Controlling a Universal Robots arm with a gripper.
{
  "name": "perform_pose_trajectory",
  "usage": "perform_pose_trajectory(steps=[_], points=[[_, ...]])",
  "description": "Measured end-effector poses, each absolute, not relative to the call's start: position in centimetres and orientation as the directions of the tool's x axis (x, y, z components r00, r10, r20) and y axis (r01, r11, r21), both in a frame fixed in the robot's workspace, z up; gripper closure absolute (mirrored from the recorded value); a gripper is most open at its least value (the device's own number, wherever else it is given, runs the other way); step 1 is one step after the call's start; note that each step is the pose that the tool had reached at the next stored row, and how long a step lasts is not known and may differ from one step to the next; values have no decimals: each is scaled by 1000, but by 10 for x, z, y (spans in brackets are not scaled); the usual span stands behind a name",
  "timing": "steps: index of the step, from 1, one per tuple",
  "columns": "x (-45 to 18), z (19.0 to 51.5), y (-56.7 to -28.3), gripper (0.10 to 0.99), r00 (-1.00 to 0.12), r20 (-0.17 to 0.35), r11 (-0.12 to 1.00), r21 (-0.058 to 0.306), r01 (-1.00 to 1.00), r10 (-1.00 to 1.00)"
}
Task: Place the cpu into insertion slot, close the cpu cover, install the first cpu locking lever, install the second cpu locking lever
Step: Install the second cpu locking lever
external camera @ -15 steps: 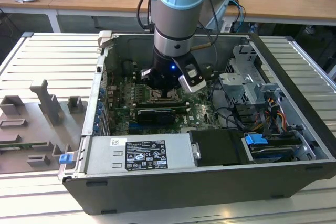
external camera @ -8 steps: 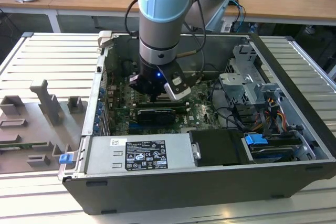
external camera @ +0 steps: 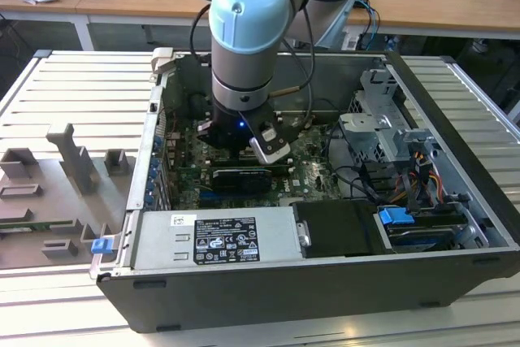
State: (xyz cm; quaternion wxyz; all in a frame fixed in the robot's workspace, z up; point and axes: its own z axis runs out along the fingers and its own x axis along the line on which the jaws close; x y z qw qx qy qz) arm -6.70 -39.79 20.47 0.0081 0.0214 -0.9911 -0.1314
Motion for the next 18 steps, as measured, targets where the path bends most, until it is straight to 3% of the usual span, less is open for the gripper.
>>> perform_pose_trajectory(steps=[7,18], points=[[-72,194,-398,980,-999,8,951,308,-41,-46],[-72,202,-399,980,-999,8,949,312,-41,-46]])
